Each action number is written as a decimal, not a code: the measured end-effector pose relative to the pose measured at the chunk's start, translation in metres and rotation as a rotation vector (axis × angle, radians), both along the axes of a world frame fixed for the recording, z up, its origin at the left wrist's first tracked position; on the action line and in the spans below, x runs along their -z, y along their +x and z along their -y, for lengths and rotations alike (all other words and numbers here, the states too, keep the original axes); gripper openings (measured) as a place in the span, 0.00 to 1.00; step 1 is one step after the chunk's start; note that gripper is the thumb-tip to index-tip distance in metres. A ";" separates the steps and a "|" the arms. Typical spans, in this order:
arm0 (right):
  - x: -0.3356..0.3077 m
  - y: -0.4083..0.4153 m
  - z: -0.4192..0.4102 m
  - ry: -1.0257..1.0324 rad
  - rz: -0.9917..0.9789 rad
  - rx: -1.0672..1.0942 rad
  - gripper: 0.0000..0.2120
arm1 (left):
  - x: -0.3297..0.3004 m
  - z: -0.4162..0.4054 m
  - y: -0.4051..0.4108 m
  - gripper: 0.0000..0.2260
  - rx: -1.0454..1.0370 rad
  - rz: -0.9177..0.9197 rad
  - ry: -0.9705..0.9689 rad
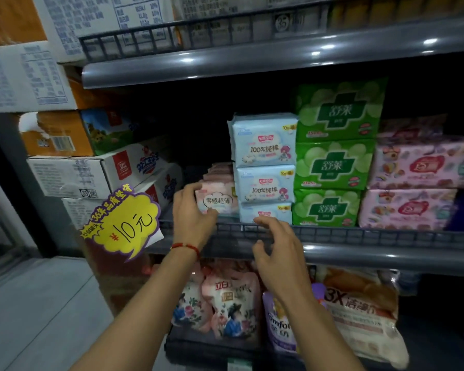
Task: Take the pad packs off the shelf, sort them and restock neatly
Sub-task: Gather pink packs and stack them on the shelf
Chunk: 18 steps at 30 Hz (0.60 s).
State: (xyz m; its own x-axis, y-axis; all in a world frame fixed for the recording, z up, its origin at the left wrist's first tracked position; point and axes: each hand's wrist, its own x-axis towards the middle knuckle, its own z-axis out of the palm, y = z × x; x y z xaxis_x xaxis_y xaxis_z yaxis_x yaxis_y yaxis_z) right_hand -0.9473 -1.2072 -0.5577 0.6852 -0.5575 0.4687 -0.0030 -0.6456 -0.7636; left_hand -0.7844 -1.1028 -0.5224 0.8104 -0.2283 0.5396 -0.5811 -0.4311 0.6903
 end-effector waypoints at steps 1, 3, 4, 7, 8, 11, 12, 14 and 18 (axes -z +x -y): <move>-0.001 -0.007 0.002 -0.018 -0.004 0.010 0.21 | 0.006 -0.006 -0.024 0.22 0.019 0.021 -0.024; 0.000 -0.023 0.008 -0.072 -0.020 0.024 0.22 | 0.021 -0.010 -0.073 0.18 0.081 -0.024 -0.044; 0.000 -0.034 0.010 -0.102 -0.047 0.028 0.22 | 0.031 -0.010 -0.095 0.17 0.111 -0.082 -0.054; 0.004 -0.076 0.023 -0.159 -0.197 0.056 0.23 | 0.060 -0.001 -0.148 0.15 0.191 -0.260 -0.107; 0.008 -0.093 0.031 -0.152 -0.248 0.066 0.23 | 0.068 0.005 -0.164 0.14 0.211 -0.303 -0.088; 0.018 -0.159 0.058 -0.058 -0.412 0.174 0.24 | 0.091 0.032 -0.209 0.16 0.313 -0.403 0.068; 0.022 -0.183 0.067 -0.055 -0.489 0.203 0.23 | 0.097 0.039 -0.226 0.16 0.354 -0.439 0.134; 0.022 -0.228 0.082 -0.060 -0.734 0.201 0.18 | 0.108 0.051 -0.261 0.15 0.470 -0.464 0.277; 0.017 -0.286 0.110 -0.032 -1.157 0.176 0.16 | 0.135 0.059 -0.303 0.16 0.656 -0.436 0.584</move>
State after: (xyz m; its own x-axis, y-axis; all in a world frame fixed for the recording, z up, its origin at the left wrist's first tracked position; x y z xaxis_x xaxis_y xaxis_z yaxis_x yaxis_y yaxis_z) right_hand -1.2331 -1.3175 -0.5746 0.6270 -0.6864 -0.3685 -0.7769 -0.5857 -0.2309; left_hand -1.0877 -1.1622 -0.6572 0.5286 -0.8406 -0.1184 -0.5721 -0.4557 0.6819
